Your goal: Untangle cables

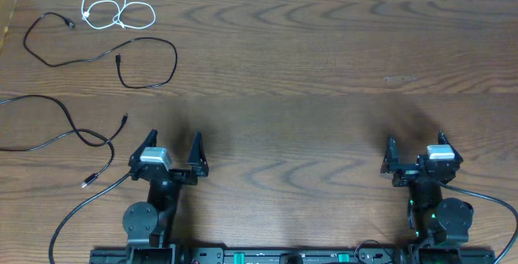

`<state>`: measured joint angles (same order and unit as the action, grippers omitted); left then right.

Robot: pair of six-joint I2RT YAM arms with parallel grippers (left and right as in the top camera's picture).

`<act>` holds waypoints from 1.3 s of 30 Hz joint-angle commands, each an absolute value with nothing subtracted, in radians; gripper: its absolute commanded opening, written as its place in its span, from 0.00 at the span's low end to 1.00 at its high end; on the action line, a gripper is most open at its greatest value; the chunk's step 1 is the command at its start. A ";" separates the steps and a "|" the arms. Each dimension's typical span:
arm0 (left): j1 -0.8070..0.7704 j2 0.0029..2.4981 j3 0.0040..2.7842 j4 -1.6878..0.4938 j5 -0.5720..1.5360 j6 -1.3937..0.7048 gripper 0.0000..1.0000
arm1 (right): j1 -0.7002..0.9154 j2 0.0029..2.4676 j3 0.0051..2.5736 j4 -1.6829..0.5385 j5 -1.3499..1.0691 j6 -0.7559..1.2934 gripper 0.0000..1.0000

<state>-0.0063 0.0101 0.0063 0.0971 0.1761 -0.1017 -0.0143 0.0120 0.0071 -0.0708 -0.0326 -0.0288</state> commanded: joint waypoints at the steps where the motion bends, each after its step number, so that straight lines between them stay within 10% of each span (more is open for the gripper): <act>1: 0.000 0.001 0.004 0.056 0.160 -0.110 0.98 | -0.010 0.006 0.006 -0.075 -0.029 -0.012 0.99; 39: -0.001 0.001 0.004 -0.074 0.073 0.047 0.98 | -0.010 0.006 0.006 -0.075 -0.029 -0.012 0.99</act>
